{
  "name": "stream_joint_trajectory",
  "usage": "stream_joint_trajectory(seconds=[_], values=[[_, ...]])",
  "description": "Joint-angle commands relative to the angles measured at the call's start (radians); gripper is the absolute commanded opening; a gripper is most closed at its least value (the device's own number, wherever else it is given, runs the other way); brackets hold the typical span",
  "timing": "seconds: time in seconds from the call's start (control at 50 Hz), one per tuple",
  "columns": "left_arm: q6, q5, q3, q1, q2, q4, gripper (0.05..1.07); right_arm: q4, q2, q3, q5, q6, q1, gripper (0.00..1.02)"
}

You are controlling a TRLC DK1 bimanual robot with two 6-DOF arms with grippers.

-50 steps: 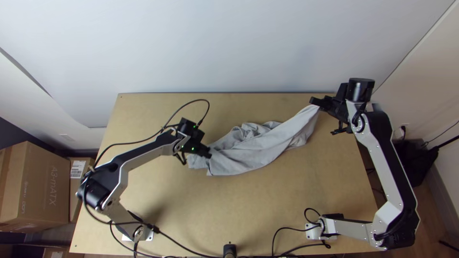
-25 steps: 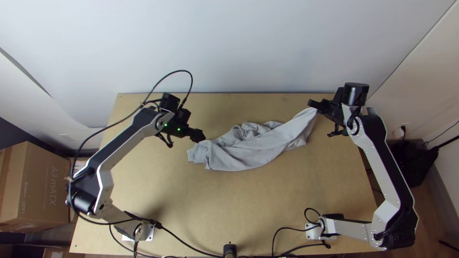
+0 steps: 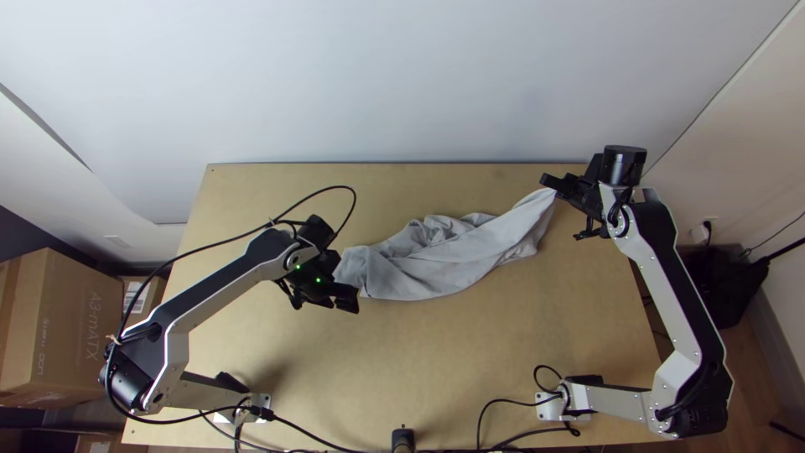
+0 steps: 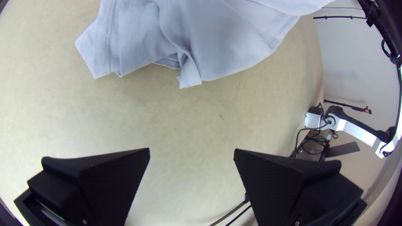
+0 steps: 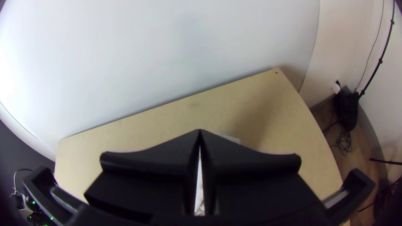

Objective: Fold the t-shirt

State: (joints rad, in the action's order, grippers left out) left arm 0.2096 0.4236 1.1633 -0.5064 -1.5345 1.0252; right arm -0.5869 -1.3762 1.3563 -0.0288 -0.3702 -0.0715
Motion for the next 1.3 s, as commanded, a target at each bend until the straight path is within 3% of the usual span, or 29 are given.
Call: stream_joint_trajectory(seconds=[0.0, 0.38, 0.6, 0.66, 0.98, 1.0, 1.1, 1.22, 1.28], values=[[0.066, 0.006, -0.017, -0.02, -0.032, -0.04, 1.02, 0.01, 0.0, 0.006, -0.003, -0.022, 0.009, 0.02], [0.194, -0.086, 0.012, -0.084, -0.162, -0.218, 1.02, 0.007, 0.02, 0.0, -0.003, -0.012, 0.022, 0.02], [0.2, -0.111, 0.032, -0.089, -0.19, -0.252, 1.01, 0.007, 0.023, -0.005, -0.003, -0.009, 0.029, 0.02], [0.2, -0.111, 0.038, -0.095, -0.193, -0.255, 0.93, 0.007, 0.023, -0.006, -0.003, -0.009, 0.029, 0.02], [0.2, -0.115, 0.059, -0.118, -0.23, -0.287, 0.92, 0.009, 0.028, -0.003, -0.003, -0.009, 0.029, 0.02], [0.2, -0.115, 0.059, -0.119, -0.233, -0.287, 0.87, 0.009, 0.029, -0.002, -0.003, -0.009, 0.029, 0.02], [0.2, -0.151, 0.047, -0.121, -0.223, -0.341, 0.46, 0.009, 0.032, -0.003, -0.003, -0.009, 0.033, 0.02], [0.186, -0.155, 0.044, -0.118, -0.225, -0.352, 0.38, 0.009, 0.043, -0.006, -0.003, -0.007, 0.038, 0.02], [0.183, -0.163, 0.041, -0.11, -0.216, -0.376, 0.08, 0.007, 0.049, -0.008, -0.003, -0.004, 0.044, 0.02]])
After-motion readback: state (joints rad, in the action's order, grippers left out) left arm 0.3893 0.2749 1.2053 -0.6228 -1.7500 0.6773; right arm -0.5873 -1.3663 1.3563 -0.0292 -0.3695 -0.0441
